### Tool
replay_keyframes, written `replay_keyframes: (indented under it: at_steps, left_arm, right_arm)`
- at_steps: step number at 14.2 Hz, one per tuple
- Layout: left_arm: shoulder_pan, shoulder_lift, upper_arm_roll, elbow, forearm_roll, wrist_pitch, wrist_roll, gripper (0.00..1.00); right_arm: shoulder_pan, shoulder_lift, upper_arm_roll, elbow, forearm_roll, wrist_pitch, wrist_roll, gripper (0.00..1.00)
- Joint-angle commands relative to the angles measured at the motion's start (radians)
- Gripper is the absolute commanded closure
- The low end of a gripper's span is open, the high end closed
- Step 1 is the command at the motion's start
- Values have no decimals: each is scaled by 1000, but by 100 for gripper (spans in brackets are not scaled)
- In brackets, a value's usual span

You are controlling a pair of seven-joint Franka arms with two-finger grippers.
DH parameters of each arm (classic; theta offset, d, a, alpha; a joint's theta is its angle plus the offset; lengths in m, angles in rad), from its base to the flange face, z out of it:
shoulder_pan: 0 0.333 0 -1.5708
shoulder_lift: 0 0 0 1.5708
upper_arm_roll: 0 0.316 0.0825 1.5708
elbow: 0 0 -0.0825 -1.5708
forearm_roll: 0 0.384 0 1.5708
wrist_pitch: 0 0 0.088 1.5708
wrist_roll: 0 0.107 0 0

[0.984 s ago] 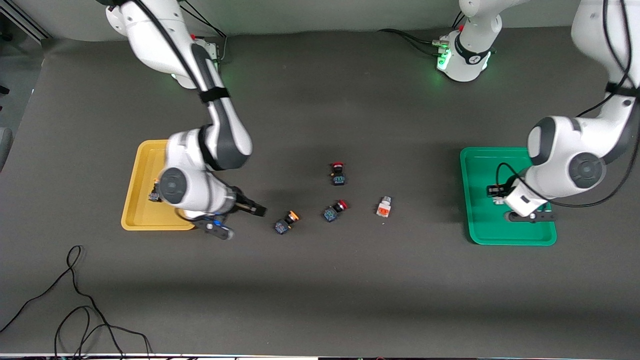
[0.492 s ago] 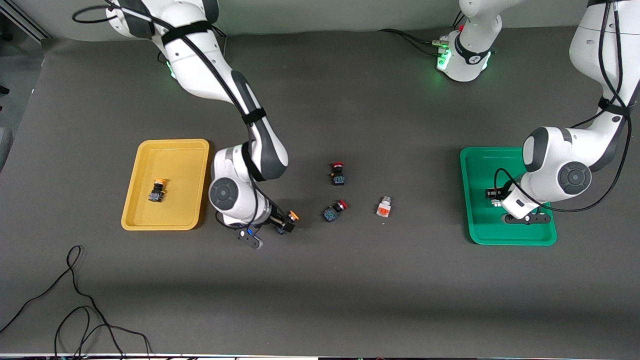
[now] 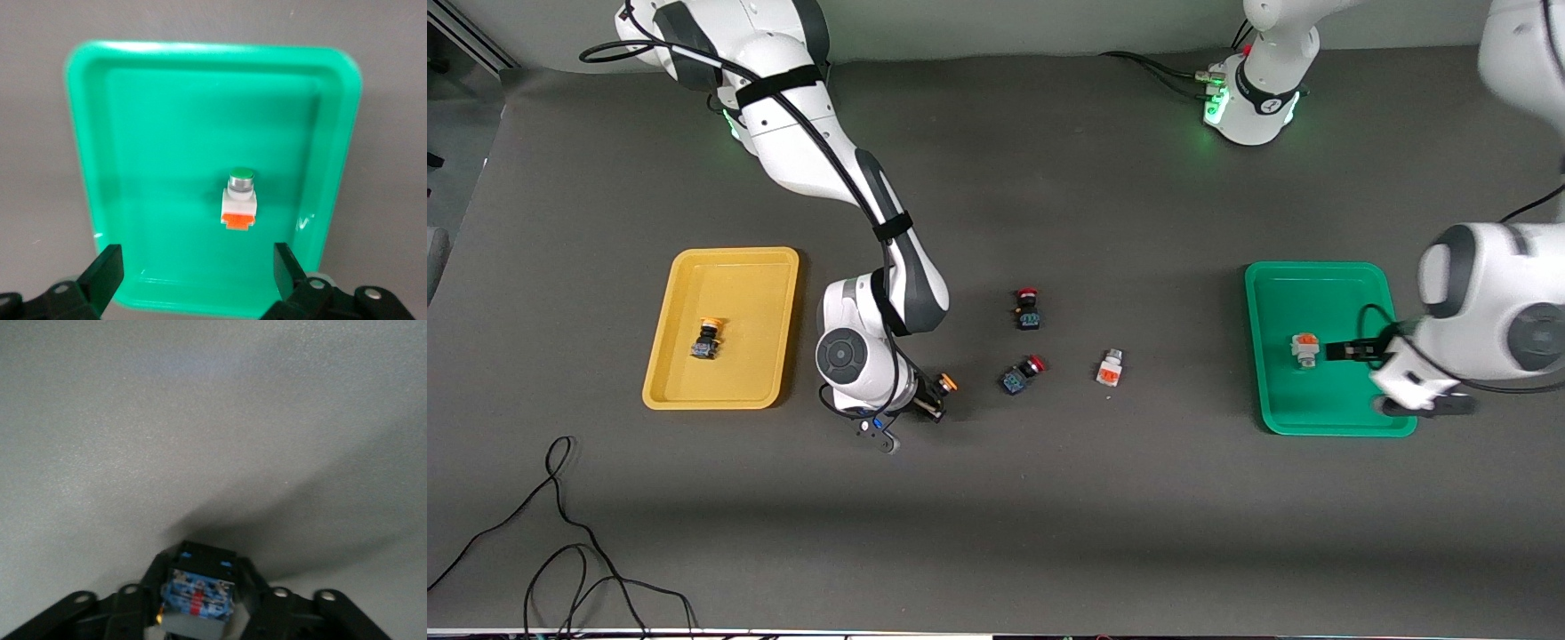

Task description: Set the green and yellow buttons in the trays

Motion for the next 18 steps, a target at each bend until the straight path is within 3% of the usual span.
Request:
replay_keyframes:
  at_steps: [1,3,5,8,13,16,18]
  left_arm:
    - [-12,5,-32,169,-36,-134,11,0]
    - [-15,5,-87,234,-57,-176,-23,0]
    - [-41,5,-150,240,-55,-177,-142,0]
    - [-180,9,-172,242,-47,-158,-345,0]
    - [-359,35,-169,230,-35,-52,-493,0]
    - [-419,97,-169,198,11,29,-474,0]
    - [-436,155,-169,181,43,56,-401,0]
  right_arm:
    - [-7,9,8,29,24,6,13,100]
    - [-18,-15,2,27,23,-37,7,100]
    - [-25,-69,-18,21,12,-127,-5,100]
    - [-55,-173,-49,-26,12,-280,-100,100]
    - [-47,-359,-270,-313,7,-401,-559,100]
    - [-50,-368,-382,-434,9,-390,-826,100]
    - [-56,-368,-413,-508,12,-347,-946,100]
